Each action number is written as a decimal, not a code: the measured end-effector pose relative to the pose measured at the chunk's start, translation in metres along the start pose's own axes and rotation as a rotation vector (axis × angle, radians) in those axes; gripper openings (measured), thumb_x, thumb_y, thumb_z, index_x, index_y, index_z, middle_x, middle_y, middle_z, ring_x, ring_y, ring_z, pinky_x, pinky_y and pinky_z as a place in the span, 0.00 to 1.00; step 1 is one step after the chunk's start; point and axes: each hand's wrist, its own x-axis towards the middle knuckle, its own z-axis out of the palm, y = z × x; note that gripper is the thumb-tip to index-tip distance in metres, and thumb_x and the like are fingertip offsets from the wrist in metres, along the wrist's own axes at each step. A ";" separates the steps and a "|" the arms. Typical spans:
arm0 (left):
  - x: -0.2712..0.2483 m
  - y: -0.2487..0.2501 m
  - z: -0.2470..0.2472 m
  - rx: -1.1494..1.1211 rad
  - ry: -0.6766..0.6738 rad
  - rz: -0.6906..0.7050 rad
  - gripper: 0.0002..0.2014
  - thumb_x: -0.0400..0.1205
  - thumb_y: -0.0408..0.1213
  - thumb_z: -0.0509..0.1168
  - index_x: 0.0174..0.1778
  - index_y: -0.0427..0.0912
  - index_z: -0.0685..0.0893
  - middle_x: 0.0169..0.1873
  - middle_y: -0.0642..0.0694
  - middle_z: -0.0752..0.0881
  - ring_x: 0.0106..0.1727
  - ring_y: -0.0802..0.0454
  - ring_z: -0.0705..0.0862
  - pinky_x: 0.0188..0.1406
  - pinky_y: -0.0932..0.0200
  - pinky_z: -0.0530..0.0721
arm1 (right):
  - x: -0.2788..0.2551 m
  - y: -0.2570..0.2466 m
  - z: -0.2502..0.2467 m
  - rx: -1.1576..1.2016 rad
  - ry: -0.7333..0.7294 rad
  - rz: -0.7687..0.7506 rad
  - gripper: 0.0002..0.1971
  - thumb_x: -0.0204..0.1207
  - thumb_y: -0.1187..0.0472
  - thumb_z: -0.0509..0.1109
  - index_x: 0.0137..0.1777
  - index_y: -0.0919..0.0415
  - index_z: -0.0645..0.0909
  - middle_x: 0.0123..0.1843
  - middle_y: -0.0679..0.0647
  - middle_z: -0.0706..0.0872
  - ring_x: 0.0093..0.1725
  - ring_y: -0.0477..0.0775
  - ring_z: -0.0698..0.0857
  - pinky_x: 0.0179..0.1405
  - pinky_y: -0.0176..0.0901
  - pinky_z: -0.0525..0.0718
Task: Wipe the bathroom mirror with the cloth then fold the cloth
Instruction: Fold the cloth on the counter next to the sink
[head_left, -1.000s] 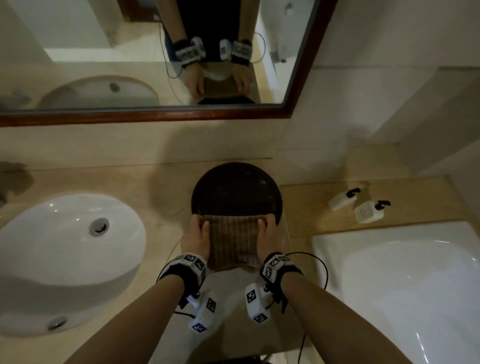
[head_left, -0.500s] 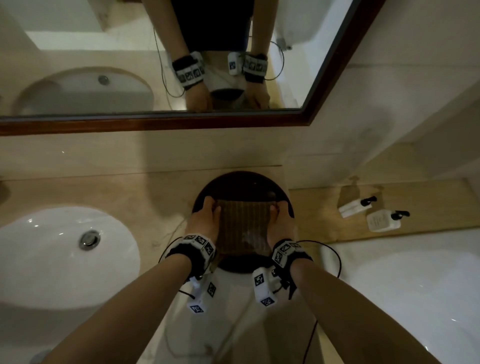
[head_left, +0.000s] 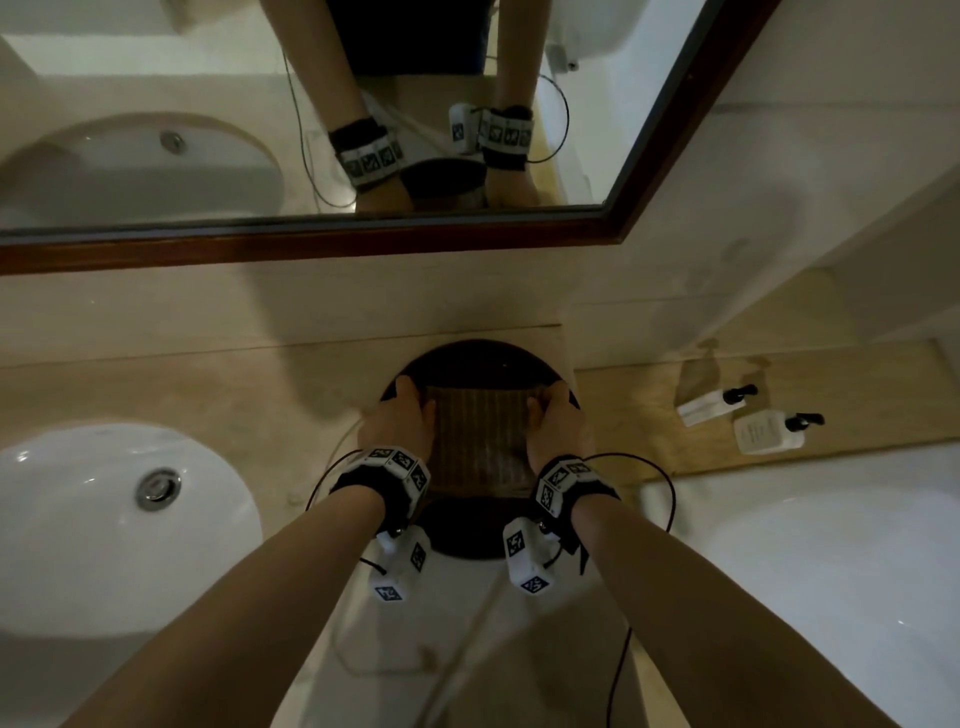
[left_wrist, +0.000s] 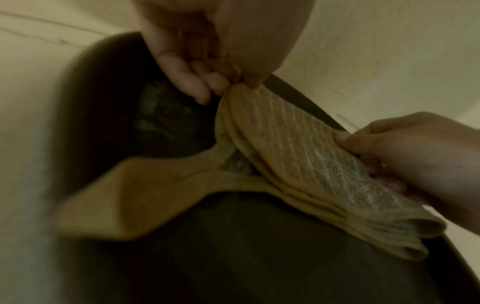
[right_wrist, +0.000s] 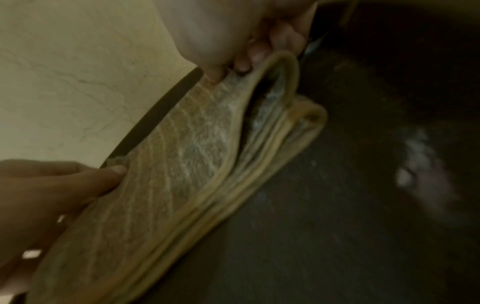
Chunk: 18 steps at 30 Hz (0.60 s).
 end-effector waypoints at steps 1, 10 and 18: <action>0.001 0.001 0.001 -0.015 0.000 -0.008 0.17 0.86 0.51 0.57 0.61 0.41 0.71 0.44 0.38 0.86 0.42 0.38 0.86 0.36 0.48 0.84 | 0.002 0.000 -0.001 0.010 0.001 0.021 0.11 0.86 0.53 0.58 0.58 0.61 0.70 0.44 0.61 0.85 0.42 0.65 0.85 0.34 0.51 0.81; 0.002 0.006 0.001 0.019 -0.024 -0.003 0.15 0.87 0.48 0.56 0.56 0.38 0.72 0.41 0.39 0.85 0.38 0.39 0.83 0.32 0.50 0.79 | 0.007 -0.002 -0.003 0.084 -0.004 0.111 0.12 0.84 0.53 0.63 0.55 0.63 0.72 0.47 0.63 0.85 0.44 0.65 0.85 0.33 0.48 0.77; 0.002 0.012 -0.028 -0.397 -0.178 -0.107 0.10 0.81 0.45 0.67 0.44 0.42 0.79 0.35 0.44 0.84 0.36 0.45 0.84 0.37 0.53 0.87 | 0.009 -0.003 -0.016 0.301 -0.067 0.191 0.19 0.86 0.51 0.55 0.48 0.65 0.81 0.46 0.61 0.85 0.45 0.61 0.84 0.43 0.49 0.80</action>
